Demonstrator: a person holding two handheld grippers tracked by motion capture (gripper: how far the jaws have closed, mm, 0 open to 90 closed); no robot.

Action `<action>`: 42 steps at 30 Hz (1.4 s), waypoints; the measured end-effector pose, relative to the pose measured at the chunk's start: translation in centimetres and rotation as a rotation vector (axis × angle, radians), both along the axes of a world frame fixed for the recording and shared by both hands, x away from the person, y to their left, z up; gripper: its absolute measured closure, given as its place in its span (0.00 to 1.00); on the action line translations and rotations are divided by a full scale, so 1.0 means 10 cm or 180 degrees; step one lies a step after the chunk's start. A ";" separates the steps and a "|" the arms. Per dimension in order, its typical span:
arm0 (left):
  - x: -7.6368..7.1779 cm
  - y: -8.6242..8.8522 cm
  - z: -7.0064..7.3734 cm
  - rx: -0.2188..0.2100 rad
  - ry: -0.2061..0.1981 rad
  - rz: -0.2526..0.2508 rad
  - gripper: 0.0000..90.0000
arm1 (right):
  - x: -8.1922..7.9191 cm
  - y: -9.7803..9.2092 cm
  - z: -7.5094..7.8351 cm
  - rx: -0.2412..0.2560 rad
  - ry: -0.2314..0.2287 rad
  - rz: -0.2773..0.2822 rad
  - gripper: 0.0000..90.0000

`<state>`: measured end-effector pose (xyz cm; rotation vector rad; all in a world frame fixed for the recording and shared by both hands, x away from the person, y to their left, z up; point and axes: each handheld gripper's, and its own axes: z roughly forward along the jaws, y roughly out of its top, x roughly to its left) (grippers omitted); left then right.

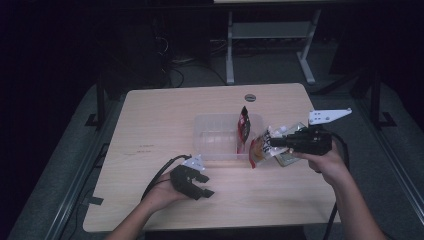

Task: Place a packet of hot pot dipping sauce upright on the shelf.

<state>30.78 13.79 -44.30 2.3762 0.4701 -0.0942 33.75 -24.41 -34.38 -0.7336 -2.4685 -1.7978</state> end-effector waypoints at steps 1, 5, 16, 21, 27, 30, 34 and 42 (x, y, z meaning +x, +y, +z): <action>0.00 0.00 0.00 -0.0001 -0.0003 -0.0002 0.46 | 0.02 -0.01 0.01 -0.0006 -0.0002 -0.0010 0.99; 0.00 0.00 0.00 0.0002 -0.0012 0.0014 0.45 | 0.10 -0.02 0.02 -0.0036 0.0003 -0.0051 0.99; 0.00 0.01 0.00 0.0001 -0.0026 -0.0001 0.44 | 0.29 -0.08 0.08 -0.0119 0.0031 -0.0174 0.99; 0.00 0.01 0.00 0.0030 -0.0022 -0.0012 0.44 | 0.33 -0.11 0.08 -0.0121 0.0042 -0.0235 0.99; 0.01 0.00 -0.01 0.0045 -0.0016 -0.0027 0.44 | 0.38 -0.14 0.06 -0.0111 0.0063 -0.0288 0.99; 0.01 0.00 -0.01 0.0044 -0.0016 -0.0031 0.44 | 0.41 -0.14 0.03 -0.0123 0.0069 -0.0309 0.99; 0.01 0.00 -0.01 0.0050 -0.0015 -0.0031 0.44 | 0.46 -0.14 -0.01 -0.0131 0.0096 -0.0329 0.99; 0.01 0.01 -0.01 0.0023 -0.0016 -0.0015 0.44 | 0.54 -0.13 -0.08 -0.0169 0.0119 -0.0412 0.99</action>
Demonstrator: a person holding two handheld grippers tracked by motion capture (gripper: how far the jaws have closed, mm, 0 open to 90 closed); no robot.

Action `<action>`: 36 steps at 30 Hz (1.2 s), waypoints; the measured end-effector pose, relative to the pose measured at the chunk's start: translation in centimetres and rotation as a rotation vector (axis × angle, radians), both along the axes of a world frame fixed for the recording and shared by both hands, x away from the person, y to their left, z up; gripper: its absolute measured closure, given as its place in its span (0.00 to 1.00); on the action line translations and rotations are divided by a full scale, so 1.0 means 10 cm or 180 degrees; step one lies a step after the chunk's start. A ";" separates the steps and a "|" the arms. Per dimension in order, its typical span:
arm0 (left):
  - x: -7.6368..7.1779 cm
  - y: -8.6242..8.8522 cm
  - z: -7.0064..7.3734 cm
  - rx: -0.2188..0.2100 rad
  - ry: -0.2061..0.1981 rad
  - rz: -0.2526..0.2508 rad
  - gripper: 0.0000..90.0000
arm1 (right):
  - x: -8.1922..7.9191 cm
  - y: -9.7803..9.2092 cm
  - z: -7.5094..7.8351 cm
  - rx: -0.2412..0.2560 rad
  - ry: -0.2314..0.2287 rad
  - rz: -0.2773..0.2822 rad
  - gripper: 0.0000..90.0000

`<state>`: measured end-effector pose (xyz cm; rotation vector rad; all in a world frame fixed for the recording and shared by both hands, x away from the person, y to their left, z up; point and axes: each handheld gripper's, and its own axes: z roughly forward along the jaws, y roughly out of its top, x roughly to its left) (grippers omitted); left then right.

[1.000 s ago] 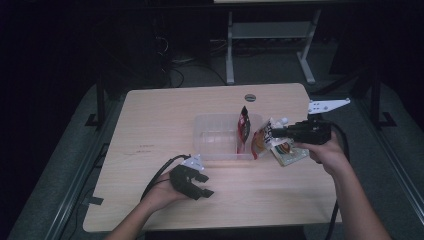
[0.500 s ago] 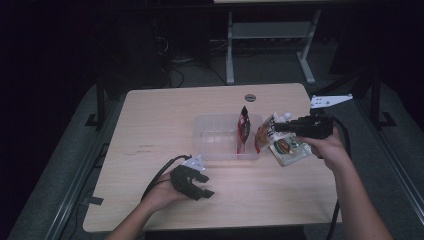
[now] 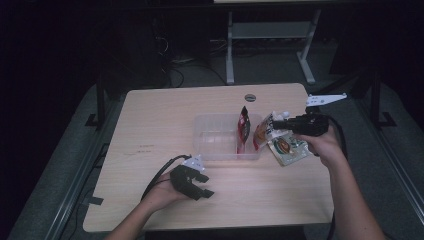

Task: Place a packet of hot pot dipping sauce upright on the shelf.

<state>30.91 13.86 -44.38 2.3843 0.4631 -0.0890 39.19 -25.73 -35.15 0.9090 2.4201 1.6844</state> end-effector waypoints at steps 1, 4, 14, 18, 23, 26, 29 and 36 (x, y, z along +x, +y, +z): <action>0.00 0.00 0.00 -0.0004 0.0003 0.0004 0.44 | 0.01 0.00 -0.01 0.0003 0.0001 -0.0005 0.99; 0.00 0.00 0.00 -0.0012 0.0005 0.0006 0.44 | 0.02 0.01 -0.05 0.0005 0.0019 -0.0019 0.99; 0.00 0.00 -0.01 0.0007 0.0003 -0.0004 0.44 | 0.07 0.10 -0.14 -0.0079 0.0061 -0.0005 0.99; 0.00 0.00 -0.01 0.0010 -0.0001 -0.0006 0.44 | 0.09 0.13 -0.19 -0.0115 0.0098 -0.0011 0.99; 0.00 0.01 -0.01 0.0028 0.0005 -0.0003 0.44 | 0.11 0.17 -0.23 -0.0148 0.0123 0.0009 0.99; 0.00 0.01 -0.01 0.0028 0.0002 0.0001 0.44 | 0.12 0.19 -0.25 -0.0162 0.0133 0.0006 0.99; 0.00 0.01 -0.01 0.0031 0.0003 0.0004 0.44 | 0.13 0.20 -0.27 -0.0183 0.0149 0.0003 0.99; 0.00 0.01 -0.02 0.0040 0.0005 0.0001 0.44 | 0.16 0.23 -0.32 -0.0243 0.0189 -0.0008 0.99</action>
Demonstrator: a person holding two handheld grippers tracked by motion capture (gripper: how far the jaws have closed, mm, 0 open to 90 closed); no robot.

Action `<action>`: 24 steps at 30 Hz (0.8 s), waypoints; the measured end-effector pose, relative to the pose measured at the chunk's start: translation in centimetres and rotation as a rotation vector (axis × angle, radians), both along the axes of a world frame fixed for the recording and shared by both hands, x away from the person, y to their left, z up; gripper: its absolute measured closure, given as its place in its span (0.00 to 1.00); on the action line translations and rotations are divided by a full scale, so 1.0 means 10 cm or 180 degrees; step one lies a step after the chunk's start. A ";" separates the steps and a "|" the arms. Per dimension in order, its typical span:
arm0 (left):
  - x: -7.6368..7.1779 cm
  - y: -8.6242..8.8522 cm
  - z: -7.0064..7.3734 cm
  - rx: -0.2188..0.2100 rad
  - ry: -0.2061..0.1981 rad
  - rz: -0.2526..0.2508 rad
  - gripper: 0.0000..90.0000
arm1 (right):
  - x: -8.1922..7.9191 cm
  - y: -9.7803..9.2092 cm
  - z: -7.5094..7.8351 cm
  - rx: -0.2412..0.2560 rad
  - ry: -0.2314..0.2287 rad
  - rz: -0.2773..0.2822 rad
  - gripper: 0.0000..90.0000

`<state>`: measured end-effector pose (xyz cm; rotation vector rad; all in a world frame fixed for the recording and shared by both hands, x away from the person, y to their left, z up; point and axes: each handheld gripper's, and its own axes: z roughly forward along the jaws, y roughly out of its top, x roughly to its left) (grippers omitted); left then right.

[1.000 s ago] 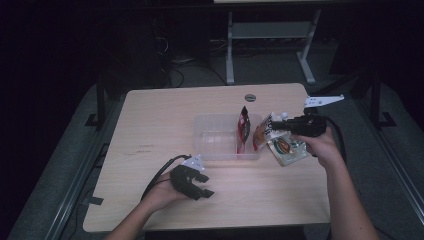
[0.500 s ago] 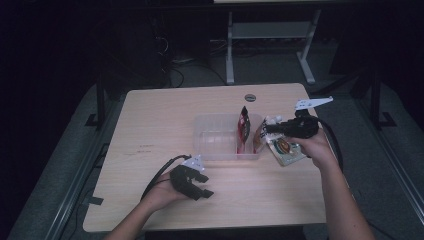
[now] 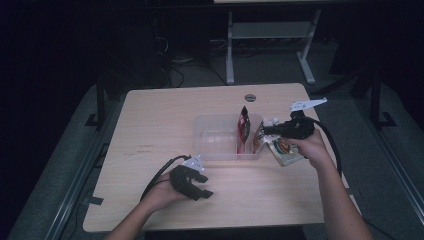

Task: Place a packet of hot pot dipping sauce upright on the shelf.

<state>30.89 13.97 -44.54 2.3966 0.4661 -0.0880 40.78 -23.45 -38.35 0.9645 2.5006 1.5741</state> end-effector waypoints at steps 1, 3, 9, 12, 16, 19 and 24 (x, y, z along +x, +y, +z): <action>0.00 0.00 0.00 0.0000 0.0000 -0.0001 0.44 | 0.00 0.01 -0.01 -0.0004 -0.0004 -0.0005 0.99; 0.00 0.00 0.00 0.0003 0.0000 -0.0001 0.44 | 0.01 0.02 -0.02 -0.0034 0.0006 -0.0012 0.99; -0.01 0.00 -0.01 0.0010 0.0015 -0.0005 0.44 | 0.02 0.04 -0.04 -0.0039 0.0012 -0.0031 0.99; -0.01 -0.01 -0.01 0.0009 0.0021 -0.0006 0.44 | 0.02 0.04 -0.04 -0.0033 0.0015 -0.0039 0.98; -0.01 -0.01 -0.01 0.0014 0.0022 -0.0012 0.44 | 0.02 0.05 -0.06 -0.0013 0.0022 -0.0076 0.97; -0.01 -0.01 -0.01 0.0025 0.0023 -0.0019 0.44 | 0.02 0.05 -0.05 0.0038 0.0017 -0.0094 0.93; -0.01 -0.01 -0.01 0.0029 0.0029 -0.0023 0.44 | 0.01 0.05 -0.04 0.0063 0.0013 -0.0112 0.87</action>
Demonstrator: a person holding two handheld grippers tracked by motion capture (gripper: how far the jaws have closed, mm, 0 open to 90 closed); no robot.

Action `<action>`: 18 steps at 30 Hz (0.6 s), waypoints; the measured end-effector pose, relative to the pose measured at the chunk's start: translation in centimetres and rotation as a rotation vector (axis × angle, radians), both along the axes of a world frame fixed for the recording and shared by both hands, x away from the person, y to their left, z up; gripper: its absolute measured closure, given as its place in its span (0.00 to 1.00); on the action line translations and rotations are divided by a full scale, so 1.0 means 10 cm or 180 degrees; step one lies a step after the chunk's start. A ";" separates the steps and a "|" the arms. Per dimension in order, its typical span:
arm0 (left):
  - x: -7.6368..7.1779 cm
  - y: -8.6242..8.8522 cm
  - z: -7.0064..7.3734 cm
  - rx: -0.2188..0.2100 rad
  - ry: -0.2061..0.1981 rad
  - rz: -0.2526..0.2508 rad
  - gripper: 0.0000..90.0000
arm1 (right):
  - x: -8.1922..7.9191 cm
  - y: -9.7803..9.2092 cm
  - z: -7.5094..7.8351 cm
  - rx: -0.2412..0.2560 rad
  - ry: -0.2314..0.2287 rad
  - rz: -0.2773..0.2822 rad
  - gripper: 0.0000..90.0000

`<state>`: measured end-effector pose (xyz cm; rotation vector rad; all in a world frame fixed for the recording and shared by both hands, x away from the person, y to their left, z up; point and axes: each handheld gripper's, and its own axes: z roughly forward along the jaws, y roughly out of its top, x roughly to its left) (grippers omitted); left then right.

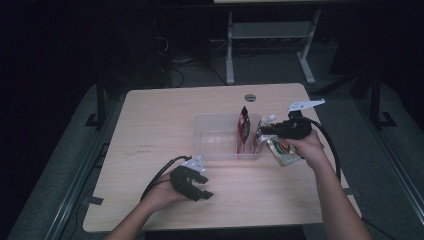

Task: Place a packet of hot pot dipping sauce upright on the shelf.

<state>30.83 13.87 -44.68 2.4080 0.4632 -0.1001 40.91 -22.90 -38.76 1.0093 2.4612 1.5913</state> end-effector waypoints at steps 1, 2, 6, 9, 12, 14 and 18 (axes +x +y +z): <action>0.00 0.00 0.00 0.0000 0.0000 -0.0002 0.44 | 0.00 0.00 0.00 -0.0016 0.0001 -0.0001 0.86; 0.00 0.00 0.00 -0.0001 -0.0001 -0.0004 0.44 | 0.00 0.00 0.00 -0.0033 -0.0004 -0.0013 0.84; 0.00 0.00 0.00 -0.0005 0.0003 -0.0006 0.44 | -0.02 0.01 0.01 -0.0049 -0.0005 -0.0025 0.78; 0.00 0.01 0.00 -0.0005 0.0002 -0.0007 0.44 | -0.04 0.01 0.03 -0.0050 -0.0013 -0.0020 0.71; 0.00 0.01 0.00 -0.0010 -0.0001 -0.0005 0.44 | -0.06 0.01 0.05 -0.0044 0.0010 -0.0057 0.58; 0.00 0.01 0.00 -0.0008 -0.0003 -0.0009 0.44 | -0.08 0.01 0.07 -0.0059 0.0016 -0.0073 0.52; 0.00 0.02 0.00 -0.0003 -0.0007 -0.0014 0.43 | -0.12 -0.01 0.11 -0.0142 0.0013 -0.0136 0.37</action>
